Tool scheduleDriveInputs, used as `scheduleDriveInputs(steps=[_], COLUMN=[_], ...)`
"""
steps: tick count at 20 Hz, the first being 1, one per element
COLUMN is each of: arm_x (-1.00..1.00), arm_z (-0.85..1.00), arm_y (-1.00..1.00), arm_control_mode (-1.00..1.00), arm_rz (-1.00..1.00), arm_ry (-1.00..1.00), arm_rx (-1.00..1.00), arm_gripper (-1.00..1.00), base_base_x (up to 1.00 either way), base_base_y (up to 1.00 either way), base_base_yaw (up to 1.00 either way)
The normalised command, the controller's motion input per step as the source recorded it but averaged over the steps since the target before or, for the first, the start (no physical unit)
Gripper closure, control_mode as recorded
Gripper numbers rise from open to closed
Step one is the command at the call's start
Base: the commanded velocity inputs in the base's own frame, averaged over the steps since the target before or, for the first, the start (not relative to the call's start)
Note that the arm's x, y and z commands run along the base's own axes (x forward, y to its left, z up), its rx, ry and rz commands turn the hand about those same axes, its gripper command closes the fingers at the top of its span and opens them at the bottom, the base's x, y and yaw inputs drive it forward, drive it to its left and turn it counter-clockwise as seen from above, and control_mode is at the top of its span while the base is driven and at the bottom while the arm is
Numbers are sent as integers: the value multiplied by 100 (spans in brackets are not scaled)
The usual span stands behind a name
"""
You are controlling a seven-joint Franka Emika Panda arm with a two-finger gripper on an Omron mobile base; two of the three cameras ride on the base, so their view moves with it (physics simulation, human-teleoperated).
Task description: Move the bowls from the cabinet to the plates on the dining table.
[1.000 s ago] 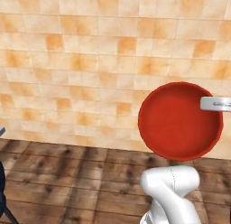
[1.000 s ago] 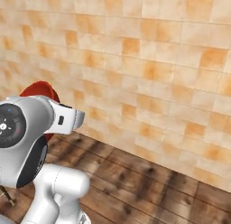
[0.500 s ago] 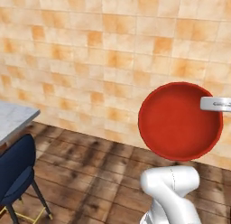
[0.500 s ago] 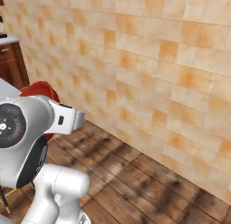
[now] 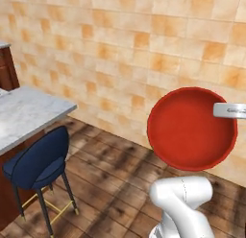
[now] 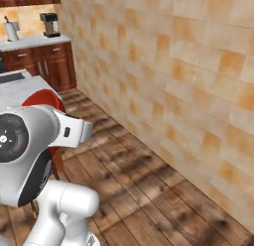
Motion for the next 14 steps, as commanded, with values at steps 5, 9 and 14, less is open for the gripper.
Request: scheduleDriveInputs(steps=[5,9,14], arm_x=[0,0,0], arm_z=[0,0,0], arm_y=[0,0,0], arm_control_mode=[100,100,100], arm_rz=[0,0,0], arm_ry=[0,0,0], arm_rx=[0,0,0], arm_gripper=[100,100,100], base_base_x=[4,4,0], base_base_y=[0,1,4], base_base_yaw=[40,39,39])
